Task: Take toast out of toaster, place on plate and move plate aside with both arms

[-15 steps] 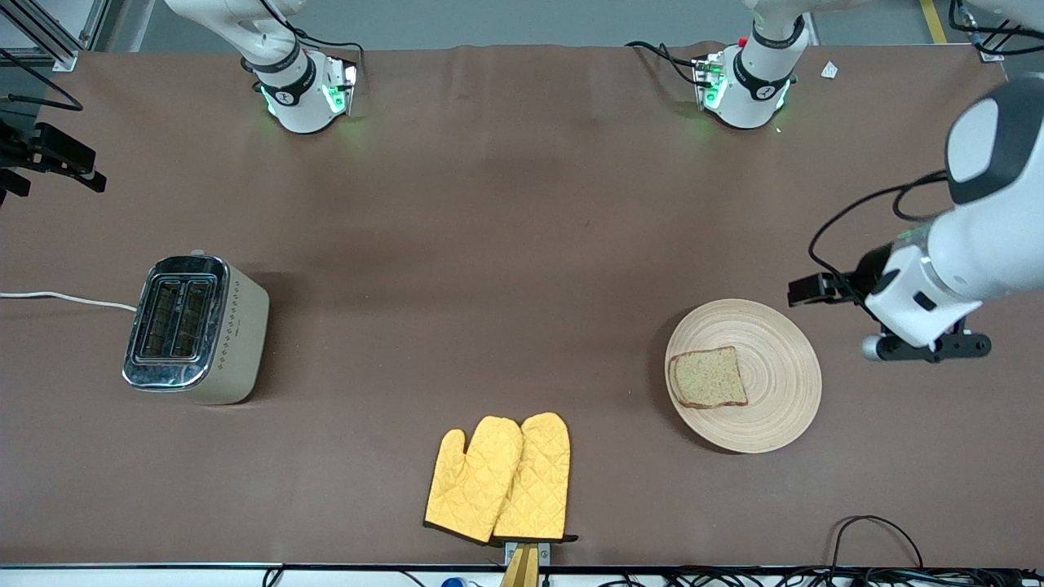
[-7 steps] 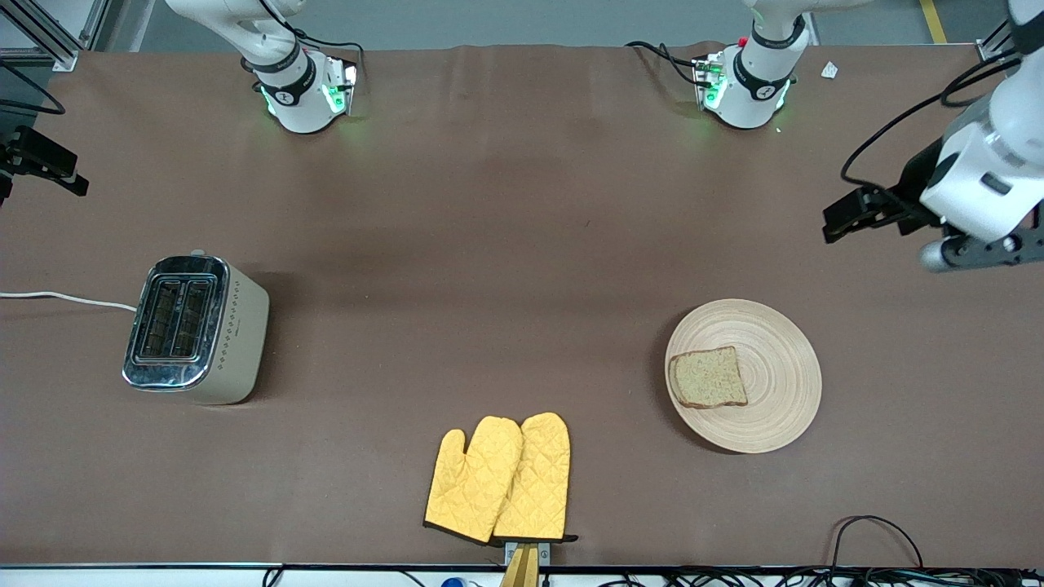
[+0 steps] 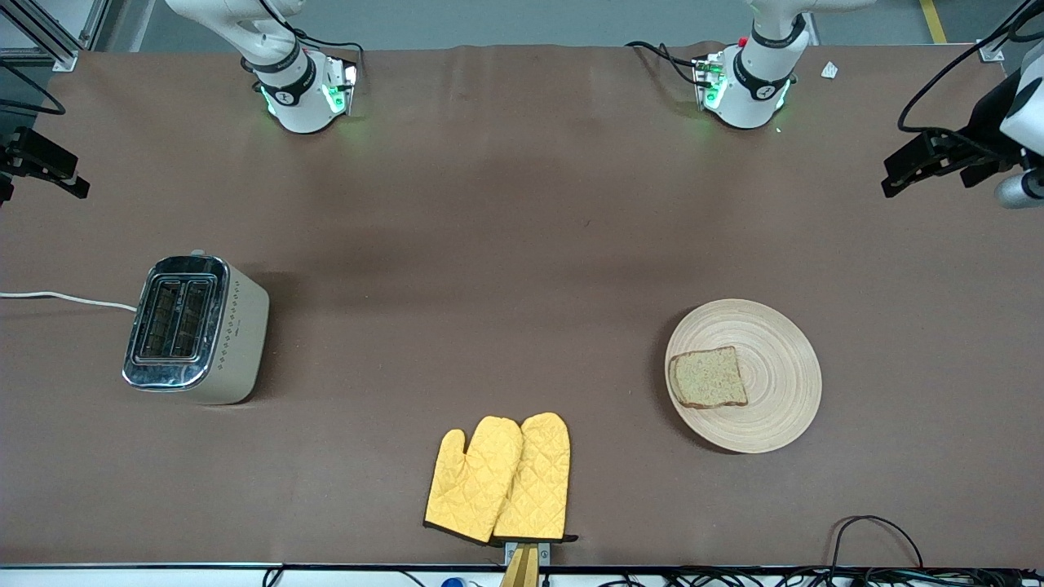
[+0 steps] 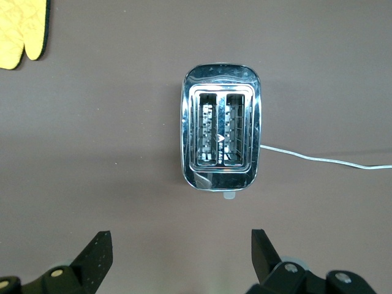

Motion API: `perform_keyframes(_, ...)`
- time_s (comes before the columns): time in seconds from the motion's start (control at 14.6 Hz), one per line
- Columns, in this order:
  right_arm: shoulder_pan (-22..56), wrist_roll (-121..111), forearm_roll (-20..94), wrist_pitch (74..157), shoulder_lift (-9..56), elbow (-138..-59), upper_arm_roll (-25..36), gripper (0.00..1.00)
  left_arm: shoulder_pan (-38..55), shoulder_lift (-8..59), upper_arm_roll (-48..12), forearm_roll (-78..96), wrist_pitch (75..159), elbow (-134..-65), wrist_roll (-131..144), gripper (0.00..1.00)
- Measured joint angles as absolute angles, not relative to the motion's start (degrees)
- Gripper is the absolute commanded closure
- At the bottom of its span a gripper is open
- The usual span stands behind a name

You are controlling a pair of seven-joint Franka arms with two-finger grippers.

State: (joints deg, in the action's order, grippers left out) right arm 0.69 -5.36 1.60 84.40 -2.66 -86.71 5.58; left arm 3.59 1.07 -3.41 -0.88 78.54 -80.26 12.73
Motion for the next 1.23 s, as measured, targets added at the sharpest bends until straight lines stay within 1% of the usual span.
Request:
perform_keyframes(0.21,0.69,-5.36,2.12,85.19,-2.66,-86.71,5.54,0.0,3.55,-1.1,-2.74,-0.88,78.56,-83.27,10.81,0.0)
perform_keyframes(0.55,-0.63,-6.47,3.62,85.45,-2.66,-86.71,5.71,0.0,3.6,-2.88,-2.99,-0.88,78.65,-85.5,9.17,0.0)
perform_keyframes(0.82,-4.96,-10.72,7.04,85.39,-2.66,-86.71,5.94,0.0,3.96,-2.69,-4.07,-0.88,78.78,-85.88,8.53,0.0)
perform_keyframes(1.23,-5.54,-11.13,9.08,87.4,-2.5,-86.72,5.57,0.0,3.93,-2.64,-4.06,-0.88,79.4,-85.86,6.41,0.0)
